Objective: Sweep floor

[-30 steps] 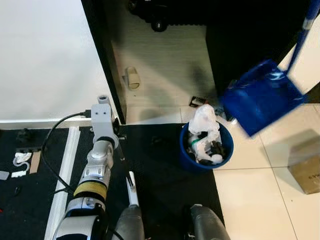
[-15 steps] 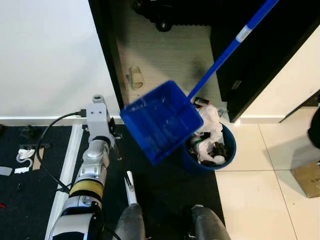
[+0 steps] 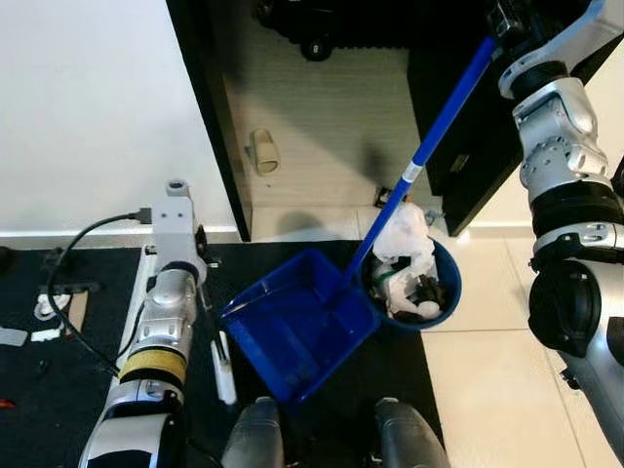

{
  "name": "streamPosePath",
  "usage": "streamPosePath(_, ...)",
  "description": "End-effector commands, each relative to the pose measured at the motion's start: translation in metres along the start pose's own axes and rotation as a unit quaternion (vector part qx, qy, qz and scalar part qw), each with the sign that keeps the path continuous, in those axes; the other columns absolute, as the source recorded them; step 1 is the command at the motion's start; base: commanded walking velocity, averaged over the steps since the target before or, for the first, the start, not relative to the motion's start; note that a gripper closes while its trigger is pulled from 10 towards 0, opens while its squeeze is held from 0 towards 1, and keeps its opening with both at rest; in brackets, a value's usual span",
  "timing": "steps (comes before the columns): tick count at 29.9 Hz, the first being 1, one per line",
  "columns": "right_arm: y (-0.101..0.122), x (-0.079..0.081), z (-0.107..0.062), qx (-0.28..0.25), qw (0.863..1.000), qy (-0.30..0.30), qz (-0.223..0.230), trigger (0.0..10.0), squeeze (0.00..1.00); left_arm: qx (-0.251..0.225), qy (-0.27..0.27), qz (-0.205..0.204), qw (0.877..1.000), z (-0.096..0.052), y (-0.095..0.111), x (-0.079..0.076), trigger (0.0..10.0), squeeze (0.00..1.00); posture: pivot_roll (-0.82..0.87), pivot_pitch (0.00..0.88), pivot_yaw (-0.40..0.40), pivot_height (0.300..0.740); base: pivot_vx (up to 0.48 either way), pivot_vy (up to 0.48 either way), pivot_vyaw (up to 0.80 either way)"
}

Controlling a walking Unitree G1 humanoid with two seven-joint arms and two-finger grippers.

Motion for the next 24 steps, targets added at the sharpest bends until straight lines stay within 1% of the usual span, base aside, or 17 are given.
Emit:
streamPosePath(1,0.011,0.0,0.0,-0.03,1.0,-0.006,0.004,10.0,0.0,-0.029,0.015,0.022,0.999,0.002,0.018,0.014,10.0,0.0,0.08,0.064,-0.044,0.74,0.0,0.48,0.0)
streamPosePath(2,0.012,0.001,-0.001,-0.032,0.999,-0.007,-0.006,10.0,0.0,-0.033,0.017,0.027,0.999,0.002,0.02,0.016,10.0,0.0,0.08,0.064,-0.044,0.74,0.0,0.48,0.0)
streamPosePath(3,0.012,0.001,-0.001,-0.032,0.999,-0.007,-0.006,10.0,0.0,-0.033,0.017,0.027,0.999,0.002,0.02,0.016,10.0,0.0,0.08,0.064,-0.044,0.74,0.0,0.48,0.0)
streamPosePath(7,0.004,-0.004,-0.01,-0.035,0.997,-0.029,-0.06,10.0,0.0,-0.047,0.025,0.037,0.998,0.003,0.029,0.02,10.0,0.0,0.08,0.061,-0.044,0.74,0.0,0.48,0.0)
streamPosePath(8,0.004,-0.004,-0.01,-0.035,0.997,-0.029,-0.06,10.0,0.0,-0.047,0.025,0.037,0.998,0.003,0.029,0.02,10.0,0.0,0.08,0.061,-0.044,0.74,0.0,0.48,0.0)
streamPosePath(9,0.001,-0.005,-0.012,-0.032,0.996,-0.033,-0.072,10.0,0.0,-0.05,0.026,0.04,0.998,0.003,0.031,0.02,10.0,0.0,0.08,0.06,-0.044,0.74,0.0,0.48,0.0)
streamPosePath(11,-0.009,-0.008,-0.018,-0.025,0.995,-0.044,-0.08,10.0,0.0,-0.057,0.024,0.053,0.997,0.003,0.035,0.02,10.0,0.0,0.08,0.057,-0.043,0.74,0.0,0.48,0.0)
streamPosePath(12,-0.009,-0.008,-0.018,-0.025,0.995,-0.044,-0.08,10.0,0.0,-0.057,0.024,0.053,0.997,0.003,0.035,0.02,10.0,0.0,0.08,0.057,-0.043,0.74,0.0,0.48,0.0)
streamPosePath(13,-0.013,-0.01,-0.02,-0.021,0.995,-0.047,-0.09,10.0,0.0,-0.06,0.023,0.058,0.996,0.003,0.037,0.019,10.0,0.0,0.08,0.055,-0.045,0.74,0.0,0.48,0.0)
streamPosePath(16,-0.033,-0.024,-0.035,0.002,0.989,-0.085,-0.121,10.0,0.0,-0.069,0.021,0.07,0.995,0.004,0.043,0.019,10.0,0.0,0.09,0.052,-0.045,0.74,0.0,0.48,0.0)
streamPosePath(17,-0.041,-0.031,-0.041,0.014,0.986,-0.103,-0.126,10.0,0.0,-0.071,0.021,0.072,0.995,0.004,0.045,0.019,10.0,0.0,0.09,0.051,-0.045,0.74,0.0,0.48,0.0)
streamPosePath(18,-0.054,-0.041,-0.051,0.036,0.981,-0.128,-0.138,10.0,0.0,-0.074,0.021,0.074,0.994,0.004,0.046,0.02,10.0,0.0,0.09,0.049,-0.046,0.74,0.0,0.48,0.0)
streamPosePath(19,-0.054,-0.041,-0.051,0.036,0.981,-0.128,-0.138,10.0,0.0,-0.074,0.021,0.074,0.994,0.004,0.046,0.02,10.0,0.0,0.09,0.049,-0.046,0.74,0.0,0.48,0.0)
streamPosePath(20,-0.063,-0.05,-0.059,0.054,0.977,-0.148,-0.143,10.0,0.0,-0.075,0.019,0.077,0.994,0.004,0.047,0.02,10.0,0.0,0.09,0.049,-0.046,0.74,0.0,0.48,0.0)
streamPosePath(21,-0.063,-0.05,-0.059,0.054,0.977,-0.148,-0.143,10.0,0.0,-0.075,0.019,0.077,0.994,0.004,0.047,0.02,10.0,0.0,0.09,0.049,-0.046,0.74,0.0,0.48,0.0)
streamPosePath(22,-0.069,-0.057,-0.065,0.066,0.973,-0.167,-0.143,10.0,0.0,-0.077,0.018,0.08,0.994,0.004,0.048,0.02,10.0,0.0,0.09,0.048,-0.049,0.74,0.0,0.48,0.0)
streamPosePath(24,-0.087,-0.076,-0.085,0.101,0.961,-0.211,-0.145,10.0,0.0,-0.082,0.016,0.081,0.993,0.003,0.049,0.018,10.0,0.0,0.1,0.048,-0.051,0.74,0.0,0.48,0.0)
Point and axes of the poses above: a point about 5 cm out from each wrist's last joint towards the gripper, its own z axis pointing out of the wrist towards the gripper, its own y axis along the axis of the wrist's last joint, x = y × z, the point moved 6 cm from there along z, pointing out of the wrist towards the gripper, and after that the axes turned 1 degree about z, right-handed, at the moved point
